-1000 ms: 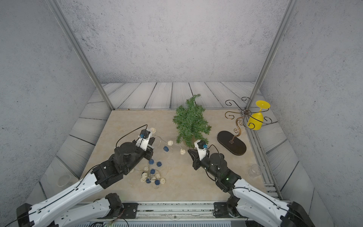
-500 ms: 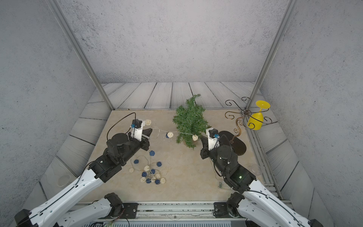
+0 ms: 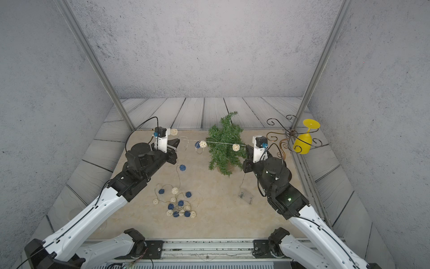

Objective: Wrap string light around the christmas tree
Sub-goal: Pick up the light string from the center of the board, then wrap the light string around the Christmas tree.

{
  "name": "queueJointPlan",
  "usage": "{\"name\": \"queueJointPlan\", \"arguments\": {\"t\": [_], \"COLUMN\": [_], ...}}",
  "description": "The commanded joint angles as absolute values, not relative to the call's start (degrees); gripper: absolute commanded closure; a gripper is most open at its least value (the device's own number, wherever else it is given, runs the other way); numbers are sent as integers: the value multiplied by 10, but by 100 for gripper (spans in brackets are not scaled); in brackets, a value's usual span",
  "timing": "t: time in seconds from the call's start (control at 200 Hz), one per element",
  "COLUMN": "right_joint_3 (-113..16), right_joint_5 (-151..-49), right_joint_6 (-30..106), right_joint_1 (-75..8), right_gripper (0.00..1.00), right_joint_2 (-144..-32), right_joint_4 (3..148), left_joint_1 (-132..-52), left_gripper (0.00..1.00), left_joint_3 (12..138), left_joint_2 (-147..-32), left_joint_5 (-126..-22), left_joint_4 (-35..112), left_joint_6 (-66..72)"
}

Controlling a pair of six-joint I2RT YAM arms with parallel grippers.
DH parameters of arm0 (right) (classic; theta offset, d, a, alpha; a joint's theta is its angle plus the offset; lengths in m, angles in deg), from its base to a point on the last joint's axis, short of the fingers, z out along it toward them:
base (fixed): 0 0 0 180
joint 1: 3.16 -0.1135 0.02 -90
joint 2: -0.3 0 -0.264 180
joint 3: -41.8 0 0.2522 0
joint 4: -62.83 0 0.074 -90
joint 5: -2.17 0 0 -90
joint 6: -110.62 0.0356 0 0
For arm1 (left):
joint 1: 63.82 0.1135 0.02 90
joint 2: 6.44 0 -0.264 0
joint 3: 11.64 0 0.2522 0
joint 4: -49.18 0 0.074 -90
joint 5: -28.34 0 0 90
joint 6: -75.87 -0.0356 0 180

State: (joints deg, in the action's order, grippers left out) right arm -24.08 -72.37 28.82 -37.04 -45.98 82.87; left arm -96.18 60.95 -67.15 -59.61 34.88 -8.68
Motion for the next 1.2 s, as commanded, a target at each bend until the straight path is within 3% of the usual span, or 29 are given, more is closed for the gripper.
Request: {"name": "queueJointPlan", "arguments": {"t": [0.0,0.175,0.44,0.651,0.846,1.196], "right_joint_3": [-260,-246,-309,-323,-302,-295], "right_joint_5": [-692,-805,-758,-843,-907,-877], "right_joint_6": [309,302,311,368,372,351], "right_joint_1": [-316,-309,-303,-237,-226,-217], "right_gripper": [99,95,95,95,95,97], "right_joint_2": [-462,-474,-527,-585,-602,-598], "right_joint_4": [855,820,820,742,624,568], "left_joint_1": [-915,-912,-912,-911,-909,-897], "left_gripper": [100,100,100,100,100,100], "left_joint_3": [627,610,724,822,918,965], "left_joint_2": [-671,-675,-732,-799,-860,-884], "left_joint_5": [-540,-674,-748,-753,-792,-798], "left_joint_4": [356,395,373,377,377,413], "left_joint_6": [-66,-65,-73,-66,-70,-45]}}
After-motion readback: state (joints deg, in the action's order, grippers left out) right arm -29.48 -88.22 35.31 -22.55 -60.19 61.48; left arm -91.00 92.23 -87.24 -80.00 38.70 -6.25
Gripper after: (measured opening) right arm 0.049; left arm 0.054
